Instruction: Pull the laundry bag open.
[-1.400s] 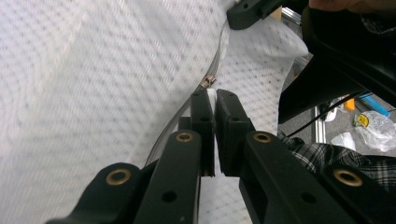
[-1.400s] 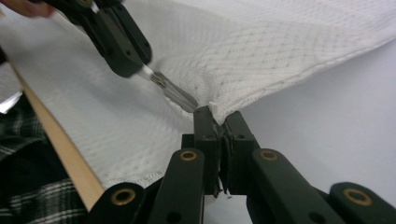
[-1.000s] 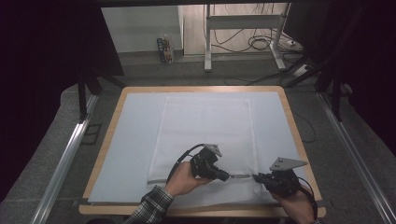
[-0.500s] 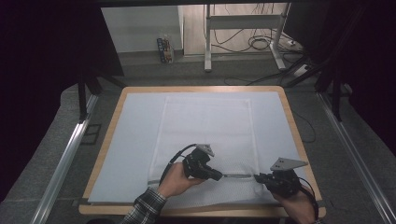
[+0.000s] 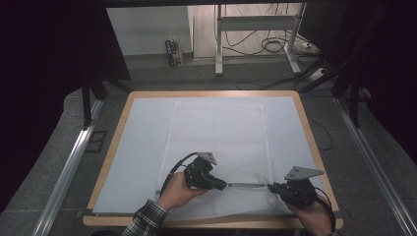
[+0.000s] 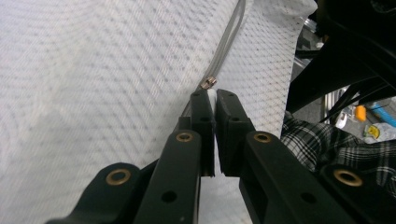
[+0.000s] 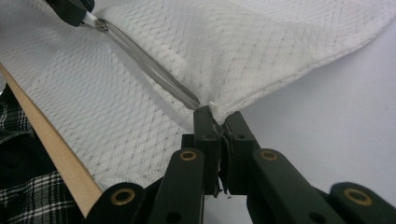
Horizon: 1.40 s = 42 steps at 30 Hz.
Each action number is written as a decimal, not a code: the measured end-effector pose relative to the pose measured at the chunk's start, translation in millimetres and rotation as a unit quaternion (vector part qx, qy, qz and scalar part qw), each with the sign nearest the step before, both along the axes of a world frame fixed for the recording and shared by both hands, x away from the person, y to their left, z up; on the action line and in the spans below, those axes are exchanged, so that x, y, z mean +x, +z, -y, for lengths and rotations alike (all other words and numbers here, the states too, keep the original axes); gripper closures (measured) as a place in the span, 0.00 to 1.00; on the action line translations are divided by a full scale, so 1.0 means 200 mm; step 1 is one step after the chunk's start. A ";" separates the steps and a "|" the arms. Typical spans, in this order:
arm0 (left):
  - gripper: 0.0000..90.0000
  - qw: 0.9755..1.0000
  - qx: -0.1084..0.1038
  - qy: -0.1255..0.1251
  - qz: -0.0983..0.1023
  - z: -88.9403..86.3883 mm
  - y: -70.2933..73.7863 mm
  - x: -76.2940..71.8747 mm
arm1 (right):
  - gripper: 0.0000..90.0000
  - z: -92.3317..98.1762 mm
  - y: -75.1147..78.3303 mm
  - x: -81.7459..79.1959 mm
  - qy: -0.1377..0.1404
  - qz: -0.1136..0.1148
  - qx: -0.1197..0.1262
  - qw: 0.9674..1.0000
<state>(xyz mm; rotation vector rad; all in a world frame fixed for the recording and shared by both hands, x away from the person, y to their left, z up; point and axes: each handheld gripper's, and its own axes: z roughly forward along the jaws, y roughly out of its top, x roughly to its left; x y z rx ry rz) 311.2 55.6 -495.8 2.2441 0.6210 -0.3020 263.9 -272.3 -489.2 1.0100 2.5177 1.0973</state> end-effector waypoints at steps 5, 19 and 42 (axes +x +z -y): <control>0.97 1.000 0.001 0.004 0.001 -0.03 0.00 -0.01 | 0.95 0.00 0.00 0.00 0.000 0.000 -0.002 1.000; 0.97 1.000 0.002 0.015 0.000 -0.10 -0.01 -0.03 | 0.95 -0.01 0.00 0.00 0.001 0.001 -0.012 1.000; 0.97 0.998 0.007 0.058 -0.015 -0.39 -0.05 -0.09 | 0.95 0.00 -0.01 0.00 -0.008 0.002 -0.022 1.000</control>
